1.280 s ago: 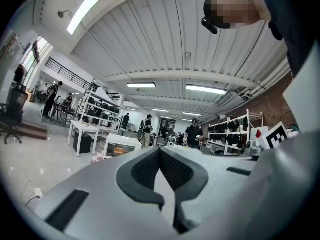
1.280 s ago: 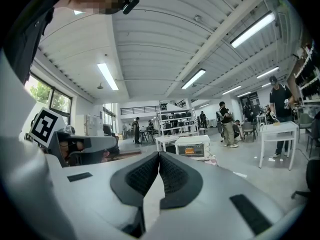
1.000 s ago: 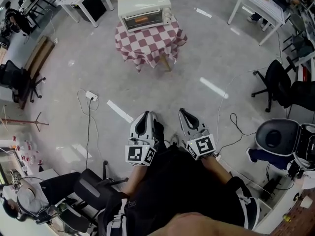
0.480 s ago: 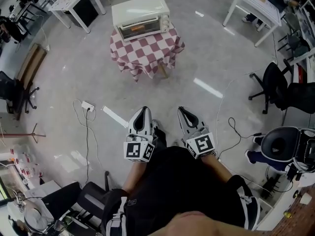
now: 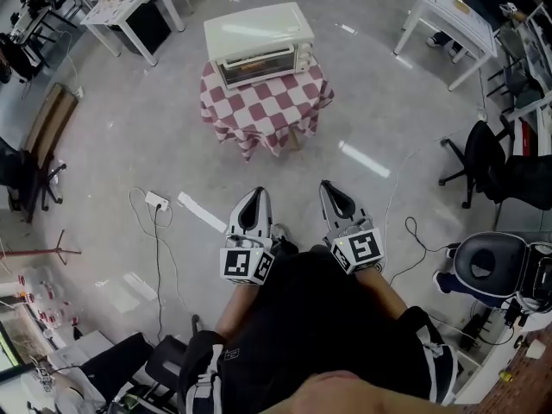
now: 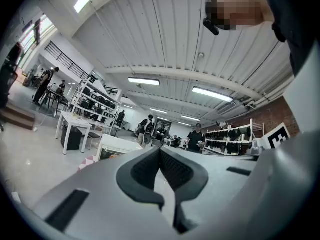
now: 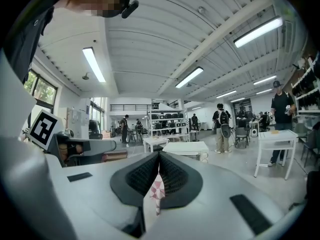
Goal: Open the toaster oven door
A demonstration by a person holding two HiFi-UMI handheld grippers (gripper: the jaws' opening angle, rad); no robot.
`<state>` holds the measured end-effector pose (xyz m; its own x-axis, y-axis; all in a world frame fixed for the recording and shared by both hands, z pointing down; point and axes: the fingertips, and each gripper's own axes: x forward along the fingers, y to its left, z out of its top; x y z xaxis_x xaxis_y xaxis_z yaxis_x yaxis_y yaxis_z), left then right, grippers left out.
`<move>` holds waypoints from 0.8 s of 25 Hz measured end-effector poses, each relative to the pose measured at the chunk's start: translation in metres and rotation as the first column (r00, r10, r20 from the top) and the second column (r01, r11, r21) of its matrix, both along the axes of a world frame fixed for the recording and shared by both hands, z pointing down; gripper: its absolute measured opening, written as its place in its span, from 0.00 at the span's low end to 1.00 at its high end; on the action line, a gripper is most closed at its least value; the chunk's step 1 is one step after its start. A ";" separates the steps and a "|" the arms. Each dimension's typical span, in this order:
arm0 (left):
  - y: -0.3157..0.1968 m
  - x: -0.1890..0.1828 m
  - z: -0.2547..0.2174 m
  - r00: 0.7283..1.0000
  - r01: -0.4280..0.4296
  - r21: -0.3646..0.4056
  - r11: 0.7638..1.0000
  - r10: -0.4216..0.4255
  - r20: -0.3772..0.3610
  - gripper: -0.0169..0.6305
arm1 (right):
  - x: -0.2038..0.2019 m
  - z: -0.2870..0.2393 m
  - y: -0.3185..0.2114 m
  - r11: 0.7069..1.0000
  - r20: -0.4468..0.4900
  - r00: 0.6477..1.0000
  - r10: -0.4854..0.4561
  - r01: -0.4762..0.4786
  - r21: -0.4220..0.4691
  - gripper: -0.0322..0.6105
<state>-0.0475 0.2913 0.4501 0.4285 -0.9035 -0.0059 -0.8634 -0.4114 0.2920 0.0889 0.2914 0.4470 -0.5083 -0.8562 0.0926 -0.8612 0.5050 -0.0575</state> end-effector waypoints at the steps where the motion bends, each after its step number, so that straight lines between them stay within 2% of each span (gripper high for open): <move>1: -0.007 -0.004 0.001 1.000 -0.003 -0.001 1.000 0.003 0.001 0.04 | -0.003 0.000 -0.008 1.000 -0.002 1.000 0.005 -0.005 0.001 0.09; 6: -0.043 -0.019 0.004 1.000 -0.001 -0.001 1.000 0.001 0.025 0.04 | -0.015 0.004 -0.047 1.000 -0.009 1.000 0.017 -0.017 -0.011 0.09; 11: -0.078 -0.032 0.017 0.998 0.060 -0.031 0.998 -0.060 -0.007 0.04 | -0.025 0.016 -0.090 0.999 -0.021 1.000 -0.023 0.022 -0.030 0.09; 15: -0.118 -0.029 0.023 0.994 0.105 -0.041 0.994 -0.106 -0.013 0.04 | -0.024 0.021 -0.134 0.997 -0.018 0.997 -0.071 0.070 -0.032 0.09; 20: -0.180 -0.023 0.012 0.984 0.174 -0.029 0.984 -0.175 -0.030 0.04 | -0.021 0.016 -0.196 0.992 -0.055 0.991 -0.123 0.124 0.010 0.09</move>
<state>-0.0708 0.1110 0.4621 0.2642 -0.9645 0.0073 -0.9112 -0.2471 0.3296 0.0677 0.0958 0.4625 -0.6046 -0.7886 0.1121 -0.7940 0.6080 -0.0046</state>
